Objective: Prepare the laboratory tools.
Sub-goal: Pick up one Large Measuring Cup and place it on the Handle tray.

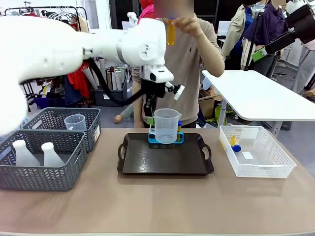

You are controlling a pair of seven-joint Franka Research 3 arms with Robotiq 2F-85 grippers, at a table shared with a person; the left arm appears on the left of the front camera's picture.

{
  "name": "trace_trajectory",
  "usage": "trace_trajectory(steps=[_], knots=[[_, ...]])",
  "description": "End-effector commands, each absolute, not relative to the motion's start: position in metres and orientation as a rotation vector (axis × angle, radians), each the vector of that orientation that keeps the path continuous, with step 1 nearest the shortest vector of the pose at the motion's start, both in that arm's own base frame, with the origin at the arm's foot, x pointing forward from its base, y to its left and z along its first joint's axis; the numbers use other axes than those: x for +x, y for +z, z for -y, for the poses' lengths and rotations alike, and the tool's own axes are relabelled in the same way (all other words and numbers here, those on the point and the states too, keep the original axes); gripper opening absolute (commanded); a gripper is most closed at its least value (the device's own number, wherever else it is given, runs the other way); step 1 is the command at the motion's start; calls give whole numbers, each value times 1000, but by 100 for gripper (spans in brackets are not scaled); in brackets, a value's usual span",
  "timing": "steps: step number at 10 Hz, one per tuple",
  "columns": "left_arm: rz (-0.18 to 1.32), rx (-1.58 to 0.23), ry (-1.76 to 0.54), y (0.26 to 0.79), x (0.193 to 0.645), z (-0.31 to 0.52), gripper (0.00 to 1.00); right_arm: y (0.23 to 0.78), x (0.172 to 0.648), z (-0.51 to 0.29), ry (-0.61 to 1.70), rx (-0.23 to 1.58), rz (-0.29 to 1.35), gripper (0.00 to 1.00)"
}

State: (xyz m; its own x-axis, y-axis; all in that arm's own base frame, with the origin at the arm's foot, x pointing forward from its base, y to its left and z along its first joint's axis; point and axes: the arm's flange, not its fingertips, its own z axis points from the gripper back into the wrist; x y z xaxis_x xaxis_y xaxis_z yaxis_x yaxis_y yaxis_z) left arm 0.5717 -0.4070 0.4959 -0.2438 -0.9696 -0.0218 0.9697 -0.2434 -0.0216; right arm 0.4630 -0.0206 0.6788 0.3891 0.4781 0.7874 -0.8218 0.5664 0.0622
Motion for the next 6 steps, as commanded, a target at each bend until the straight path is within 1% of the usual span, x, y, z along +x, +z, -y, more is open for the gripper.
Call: trace_trajectory(steps=[1, 3, 6], knots=[[-63, 17, -1872, 494, 607, 419, 0, 680, 462, 19, 872, 499, 810, 100], [-67, -4, -1906, 469, 618, 439, 0, 680, 462, 19, 872, 499, 810, 100], [-60, -6, -1946, 439, 618, 465, 0, 680, 462, 19, 872, 499, 810, 100]])
